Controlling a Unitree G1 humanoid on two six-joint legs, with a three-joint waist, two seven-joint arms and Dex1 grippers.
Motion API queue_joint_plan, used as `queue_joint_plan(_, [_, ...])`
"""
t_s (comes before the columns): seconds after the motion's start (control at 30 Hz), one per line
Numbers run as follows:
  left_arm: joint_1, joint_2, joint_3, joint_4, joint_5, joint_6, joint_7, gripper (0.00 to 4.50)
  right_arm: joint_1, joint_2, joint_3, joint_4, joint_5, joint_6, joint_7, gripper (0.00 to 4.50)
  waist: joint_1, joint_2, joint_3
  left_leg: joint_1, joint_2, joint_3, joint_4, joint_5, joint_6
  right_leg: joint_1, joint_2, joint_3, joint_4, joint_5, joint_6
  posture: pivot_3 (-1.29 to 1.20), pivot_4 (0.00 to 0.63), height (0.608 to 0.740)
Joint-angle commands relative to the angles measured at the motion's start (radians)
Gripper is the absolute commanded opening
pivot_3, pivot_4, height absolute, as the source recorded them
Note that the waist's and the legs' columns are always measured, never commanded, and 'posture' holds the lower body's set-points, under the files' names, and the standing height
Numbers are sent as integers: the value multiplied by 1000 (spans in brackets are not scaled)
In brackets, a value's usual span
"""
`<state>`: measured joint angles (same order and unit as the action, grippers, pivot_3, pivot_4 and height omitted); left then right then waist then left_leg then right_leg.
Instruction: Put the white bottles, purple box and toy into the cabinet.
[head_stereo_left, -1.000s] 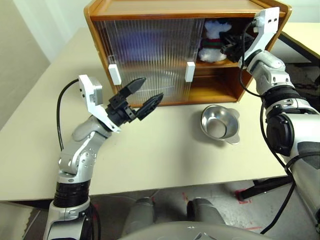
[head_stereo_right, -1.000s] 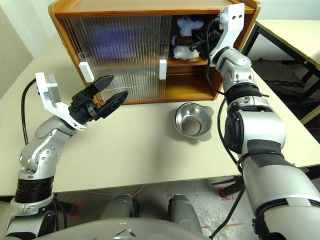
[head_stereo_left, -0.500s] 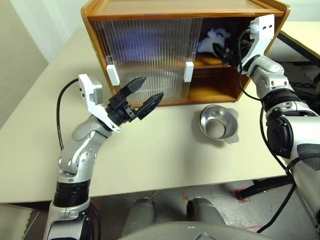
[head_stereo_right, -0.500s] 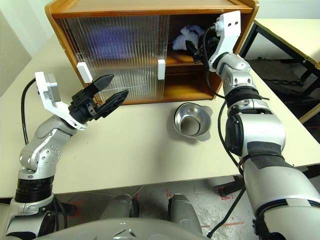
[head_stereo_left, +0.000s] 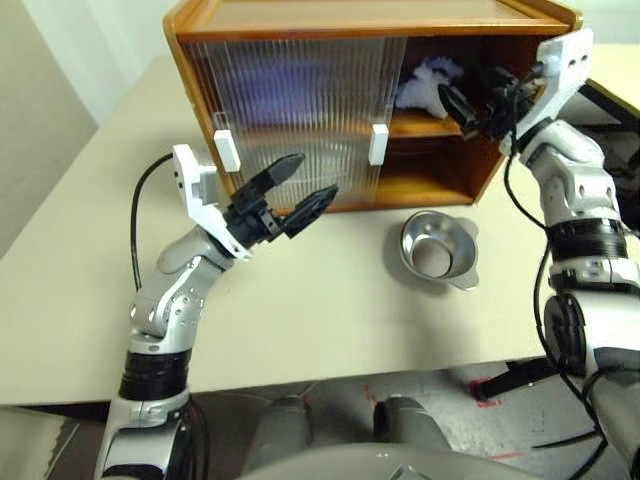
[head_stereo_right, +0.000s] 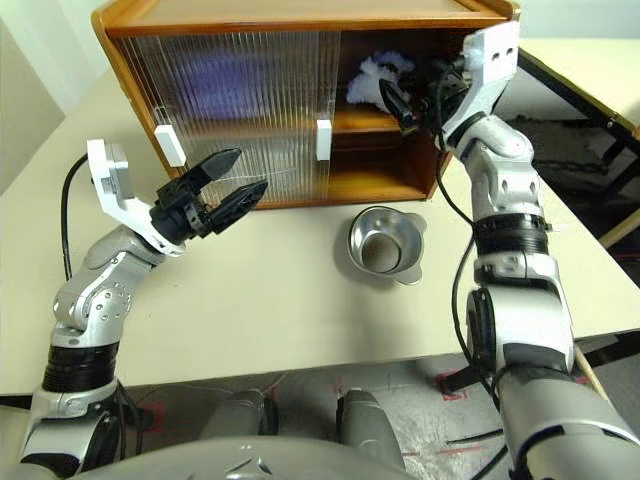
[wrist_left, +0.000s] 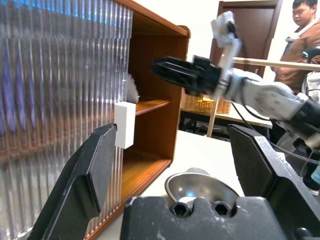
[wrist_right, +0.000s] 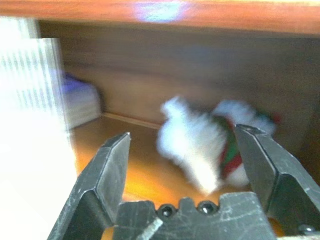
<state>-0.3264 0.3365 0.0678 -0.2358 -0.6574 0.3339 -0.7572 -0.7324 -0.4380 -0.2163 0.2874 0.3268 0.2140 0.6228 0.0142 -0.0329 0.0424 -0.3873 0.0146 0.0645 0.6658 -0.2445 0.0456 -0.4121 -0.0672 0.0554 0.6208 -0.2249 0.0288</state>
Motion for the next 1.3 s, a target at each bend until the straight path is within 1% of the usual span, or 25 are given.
queue_joint_plan(0.03, [-10, 6, -8, 15, 1, 7, -17, 4500, 129, 8, -55, -270, 138, 176, -42, 4476, 0, 0, 0, 0, 0, 0, 0, 0, 0, 0, 0, 0, 0, 0, 0, 37, 0, 740])
queue_joint_plan(0.1, [-13, 9, -9, 20, -1, 10, -24, 4500, 201, 24, -112, -365, 219, 265, -102, 4476, -4, 0, 0, 0, 0, 1, 1, 0, 0, 0, 0, 0, 0, 0, 0, 23, 0, 740])
queue_joint_plan(0.2, [-17, 13, -9, 28, -2, 13, -37, 4500, 321, 29, -223, -491, 387, 445, -189, 4476, -7, 0, 0, 1, 0, 1, 1, 0, 0, 1, 0, 1, -1, -1, 1, 12, 0, 740])
queue_joint_plan(0.3, [-20, 14, -9, 38, -1, 11, -45, 4500, 393, 34, -309, -557, 538, 569, -267, 4476, -15, 0, 0, 1, 0, 2, 2, 0, 0, 1, 0, 1, -1, -1, 1, 0, 0, 740])
queue_joint_plan(0.4, [-25, 12, -12, 45, -1, 11, -52, 4500, 447, 36, -356, -580, 663, 650, -310, 4476, -29, 0, 0, 1, 0, 2, 2, 0, 0, 2, 0, 1, -1, -2, 2, -7, 0, 740])
queue_joint_plan(0.47, [-28, 11, -15, 47, -1, 12, -57, 4500, 488, 52, -394, -573, 771, 700, -355, 4476, -39, 0, 0, 1, 0, 2, 2, 0, 0, 2, 1, 2, -1, -3, 3, -6, 0, 740])
queue_joint_plan(0.57, [-28, 10, -15, 48, -1, 12, -59, 4500, 544, 67, -437, -549, 891, 733, -409, 4476, -52, 0, 0, 3, 0, 2, 2, 0, 0, 5, 1, 2, -1, -4, 2, -5, 0, 740])
queue_joint_plan(0.67, [-21, 12, -14, 43, -1, 12, -59, 4500, 606, 83, -474, -505, 1007, 739, -446, 4476, -53, 0, 0, 3, 0, 2, 2, 0, 0, 5, 1, 2, -1, -4, 3, 4, 0, 740])
queue_joint_plan(0.8, [-15, 17, -11, 36, -3, 15, -59, 4500, 670, 100, -471, -461, 1123, 749, -497, 4476, -53, 0, 0, 3, 0, 2, 2, 0, 1, 5, 1, 3, -1, -4, 3, 13, 0, 740])
queue_joint_plan(0.93, [-13, 22, -6, 34, -4, 15, -58, 4500, 699, 124, -448, -427, 1222, 737, -569, 4476, -53, 0, 0, 2, 0, 2, 1, 0, 1, 5, 1, 3, -1, -4, 3, 17, 0, 740])
queue_joint_plan(1.07, [-11, 25, -6, 26, -6, 18, -55, 4500, 738, 149, -403, -402, 1199, 725, -574, 4476, -51, 0, 0, 2, 0, 2, 1, 0, 1, 5, 1, 3, -2, -5, 3, 23, 0, 740])
queue_joint_plan(1.3, [-11, 33, -1, 19, -10, 23, -49, 4500, 803, 163, -352, -388, 1247, 736, -614, 4476, -50, 0, -1, 1, 0, 2, 1, 0, 1, 5, 1, 3, -3, -5, 3, 36, 0, 740])
